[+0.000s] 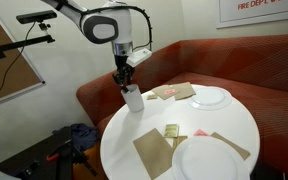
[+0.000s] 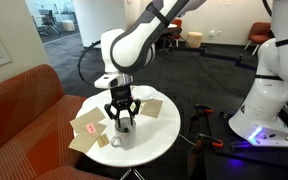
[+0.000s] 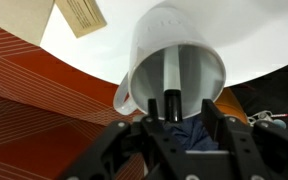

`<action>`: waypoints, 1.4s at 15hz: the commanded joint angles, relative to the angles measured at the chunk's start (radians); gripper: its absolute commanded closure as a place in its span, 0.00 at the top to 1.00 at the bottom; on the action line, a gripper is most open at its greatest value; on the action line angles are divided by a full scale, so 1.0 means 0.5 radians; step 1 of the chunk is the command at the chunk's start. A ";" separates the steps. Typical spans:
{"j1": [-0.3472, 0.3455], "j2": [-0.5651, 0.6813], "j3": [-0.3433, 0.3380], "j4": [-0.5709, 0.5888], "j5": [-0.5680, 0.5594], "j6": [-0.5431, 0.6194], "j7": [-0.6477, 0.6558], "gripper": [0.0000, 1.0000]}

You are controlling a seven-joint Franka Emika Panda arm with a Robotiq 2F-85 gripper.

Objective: Take the marker out of the white mug

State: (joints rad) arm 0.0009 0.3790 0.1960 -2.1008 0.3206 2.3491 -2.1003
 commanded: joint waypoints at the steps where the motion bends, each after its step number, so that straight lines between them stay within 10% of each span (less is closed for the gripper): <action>1: -0.059 0.058 0.059 0.054 0.065 0.017 -0.099 0.51; 10: -0.094 0.148 0.088 0.107 0.085 -0.017 -0.121 0.46; 17: -0.114 0.191 0.106 0.142 0.086 -0.026 -0.117 0.00; 21: -0.115 0.155 0.107 0.124 0.079 -0.040 -0.108 0.05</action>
State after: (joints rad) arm -0.0339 0.4638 0.2287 -2.0489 0.3390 2.3481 -2.1207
